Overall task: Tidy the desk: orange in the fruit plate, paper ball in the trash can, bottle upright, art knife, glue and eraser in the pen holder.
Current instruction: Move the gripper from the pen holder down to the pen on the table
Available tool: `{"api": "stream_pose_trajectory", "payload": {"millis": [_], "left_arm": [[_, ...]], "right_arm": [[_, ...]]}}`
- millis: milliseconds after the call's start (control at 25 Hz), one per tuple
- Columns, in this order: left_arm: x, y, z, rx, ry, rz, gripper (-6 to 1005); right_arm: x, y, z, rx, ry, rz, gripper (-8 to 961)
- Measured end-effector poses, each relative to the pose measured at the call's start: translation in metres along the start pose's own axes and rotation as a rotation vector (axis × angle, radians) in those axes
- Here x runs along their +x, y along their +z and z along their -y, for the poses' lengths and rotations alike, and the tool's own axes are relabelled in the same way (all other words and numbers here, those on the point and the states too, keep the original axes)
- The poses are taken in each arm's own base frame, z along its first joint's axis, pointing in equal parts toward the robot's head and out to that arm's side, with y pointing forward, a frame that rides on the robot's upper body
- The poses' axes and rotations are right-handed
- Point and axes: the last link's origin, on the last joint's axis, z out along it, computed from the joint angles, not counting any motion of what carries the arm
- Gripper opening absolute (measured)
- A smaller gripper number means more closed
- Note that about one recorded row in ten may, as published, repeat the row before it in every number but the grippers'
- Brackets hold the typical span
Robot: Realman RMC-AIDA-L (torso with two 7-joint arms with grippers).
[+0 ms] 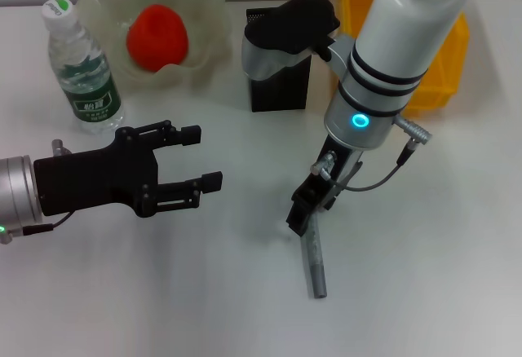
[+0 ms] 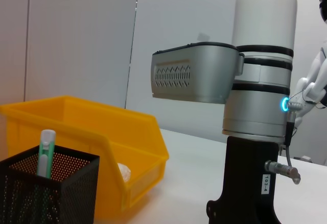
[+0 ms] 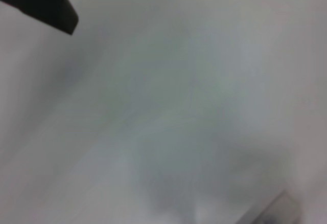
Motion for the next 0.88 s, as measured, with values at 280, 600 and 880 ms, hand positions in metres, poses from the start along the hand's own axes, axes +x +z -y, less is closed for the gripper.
{"api": "stream_pose_trajectory", "payload": {"millis": [280,600,880], "left_arm": [[-0.0002,0.0,0.0002,0.001,0.0,0.001,779],[-0.0012,-0.0008,-0.0004,0.003,0.006,0.002,779],[-0.0016,-0.0015,-0.0006,0.005,0.008,0.001,779]], "right_arm": [[0.0003,0.0006,-0.0013,0.022,-0.022,-0.016,527],[-0.0005,0.0003,-0.0024,0.032,-0.035,-0.021,513],[0.0009,0.003,-0.006,0.041,-0.068,-0.029,500]]}}
